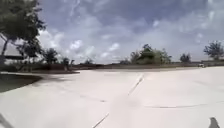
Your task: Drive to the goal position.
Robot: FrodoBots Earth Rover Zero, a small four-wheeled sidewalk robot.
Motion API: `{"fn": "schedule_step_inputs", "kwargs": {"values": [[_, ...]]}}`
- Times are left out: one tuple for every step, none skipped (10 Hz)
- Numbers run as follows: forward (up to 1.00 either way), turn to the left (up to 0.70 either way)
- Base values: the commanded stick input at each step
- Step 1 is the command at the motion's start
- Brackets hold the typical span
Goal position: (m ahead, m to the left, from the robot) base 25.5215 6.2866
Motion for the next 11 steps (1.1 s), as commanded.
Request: {"fn": "schedule_step_inputs", "kwargs": {"values": [[0.7, 0.0], [0.7, 0.06], [0.7, 0.19], [0.7, 0.33], [0.7, 0.01], [0.7, 0.0], [0.7, 0.0], [0.7, 0.1], [0.7, 0.32], [0.7, 0.35], [0.7, 0.04]]}}
